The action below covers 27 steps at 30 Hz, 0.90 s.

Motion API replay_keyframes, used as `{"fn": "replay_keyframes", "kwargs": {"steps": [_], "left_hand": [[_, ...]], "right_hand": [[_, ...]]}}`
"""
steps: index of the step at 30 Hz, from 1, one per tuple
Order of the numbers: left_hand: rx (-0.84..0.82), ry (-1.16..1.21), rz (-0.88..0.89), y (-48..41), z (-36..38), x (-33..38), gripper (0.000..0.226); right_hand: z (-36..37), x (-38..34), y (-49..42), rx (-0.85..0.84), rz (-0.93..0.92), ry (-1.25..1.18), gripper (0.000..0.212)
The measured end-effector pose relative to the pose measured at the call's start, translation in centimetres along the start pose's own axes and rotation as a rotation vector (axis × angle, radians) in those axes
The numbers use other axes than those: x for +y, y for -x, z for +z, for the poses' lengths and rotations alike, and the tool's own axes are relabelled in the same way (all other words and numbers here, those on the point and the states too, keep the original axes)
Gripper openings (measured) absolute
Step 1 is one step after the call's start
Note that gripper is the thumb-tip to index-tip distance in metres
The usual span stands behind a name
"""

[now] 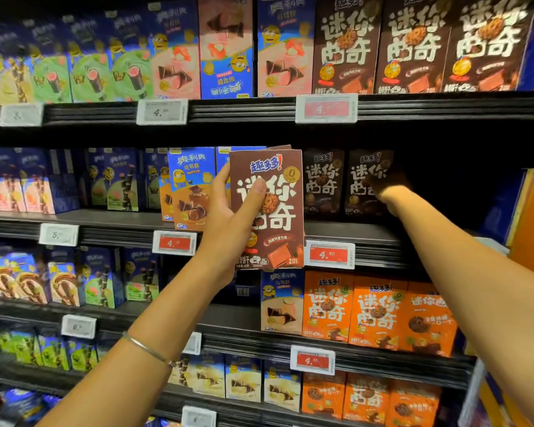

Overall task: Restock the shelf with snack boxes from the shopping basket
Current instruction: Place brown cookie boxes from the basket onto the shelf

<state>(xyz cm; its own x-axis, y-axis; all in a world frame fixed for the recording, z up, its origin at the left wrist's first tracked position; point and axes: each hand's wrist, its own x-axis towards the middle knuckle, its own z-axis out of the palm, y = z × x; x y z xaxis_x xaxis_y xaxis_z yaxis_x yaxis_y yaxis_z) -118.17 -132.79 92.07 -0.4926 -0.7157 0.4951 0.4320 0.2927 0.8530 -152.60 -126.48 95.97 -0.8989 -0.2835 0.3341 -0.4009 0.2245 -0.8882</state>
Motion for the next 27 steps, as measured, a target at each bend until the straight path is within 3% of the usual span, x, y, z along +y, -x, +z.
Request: {"fn": "replay_keyframes", "kwargs": {"steps": [6,13,17,22,25,27], "left_hand": [[-0.003,-0.016,-0.005,0.1,0.4,0.1,0.067],[-0.027,0.026,-0.01,0.2,0.5,0.0,0.067],[-0.029,0.027,-0.006,0.3,0.7,-0.5,0.068],[-0.054,0.006,0.004,0.5,1.3,-0.8,0.072],[-0.066,0.011,0.011,0.6,1.7,-1.1,0.066],[-0.064,0.024,0.012,0.6,1.9,-1.2,0.065]], "right_hand": [[1.2,0.2,-0.2,0.006,-0.015,0.011,0.075],[0.1,-1.2,2.1,0.039,0.107,0.013,0.077],[-1.0,-3.2,8.9,0.216,-0.105,-0.254,0.028],[-2.1,-5.2,18.3,-0.139,-0.552,-0.458,0.031],[-2.6,-6.1,20.1,-0.339,-0.695,-0.463,0.033],[-2.7,-6.2,20.5,-0.38,-0.725,-0.441,0.031]]}}
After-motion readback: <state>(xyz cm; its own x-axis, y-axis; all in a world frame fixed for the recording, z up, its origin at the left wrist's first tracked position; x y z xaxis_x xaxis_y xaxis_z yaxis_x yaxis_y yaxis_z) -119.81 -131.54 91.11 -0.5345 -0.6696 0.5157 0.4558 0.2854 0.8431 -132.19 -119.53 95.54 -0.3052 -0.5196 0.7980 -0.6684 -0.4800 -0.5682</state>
